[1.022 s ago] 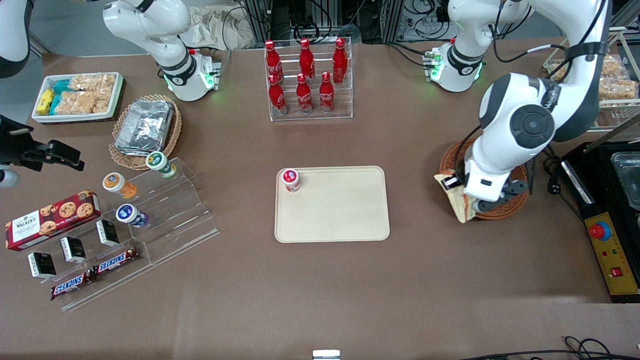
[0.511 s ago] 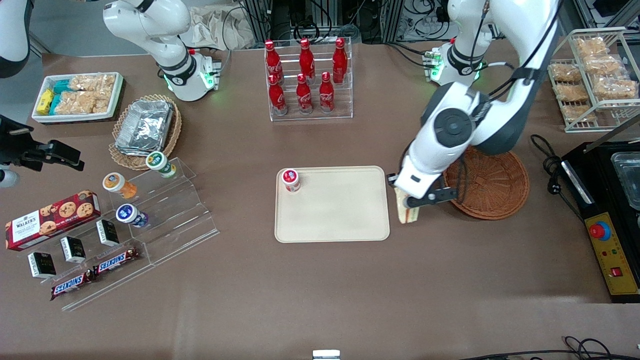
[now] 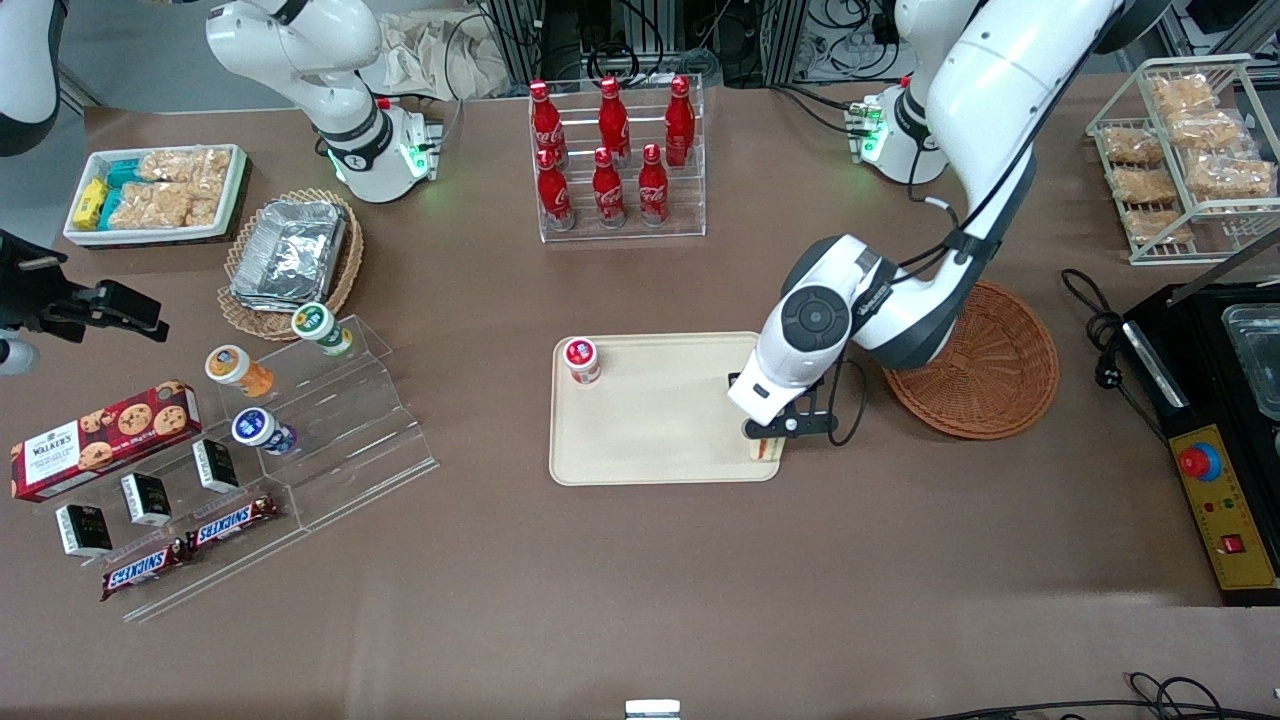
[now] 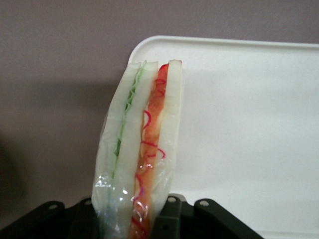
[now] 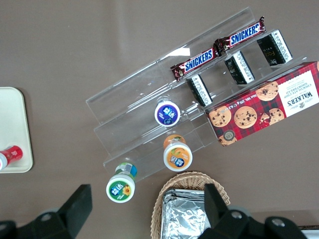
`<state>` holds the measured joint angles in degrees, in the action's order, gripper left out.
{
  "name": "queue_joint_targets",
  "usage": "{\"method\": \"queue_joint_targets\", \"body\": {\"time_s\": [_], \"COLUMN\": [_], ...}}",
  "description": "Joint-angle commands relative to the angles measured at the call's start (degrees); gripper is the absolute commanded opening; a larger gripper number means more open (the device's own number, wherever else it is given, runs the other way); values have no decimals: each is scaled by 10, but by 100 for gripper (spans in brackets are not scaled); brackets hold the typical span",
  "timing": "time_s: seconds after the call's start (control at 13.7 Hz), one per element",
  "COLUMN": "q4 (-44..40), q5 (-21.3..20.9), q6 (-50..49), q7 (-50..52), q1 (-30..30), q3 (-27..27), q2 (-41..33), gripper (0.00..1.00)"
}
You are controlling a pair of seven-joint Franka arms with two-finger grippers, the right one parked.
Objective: Place sandwich from basket to tray
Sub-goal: 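Carry the held sandwich with the left gripper over the beige tray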
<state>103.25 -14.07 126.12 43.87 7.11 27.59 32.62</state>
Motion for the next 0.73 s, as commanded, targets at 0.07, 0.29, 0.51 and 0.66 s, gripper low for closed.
{"method": "queue_joint_targets", "body": {"time_s": [0.07, 0.29, 0.51, 0.66], "q4": [-18, -24, -23, -23], "q5": [-48, -58, -61, -75], "q6": [11, 18, 20, 20], "q7": [17, 32, 47, 62], "q1": [10, 37, 37, 37], "q3": [0, -5, -5, -5], "q2": [32, 43, 49, 55], "gripper": [34, 34, 37, 47]}}
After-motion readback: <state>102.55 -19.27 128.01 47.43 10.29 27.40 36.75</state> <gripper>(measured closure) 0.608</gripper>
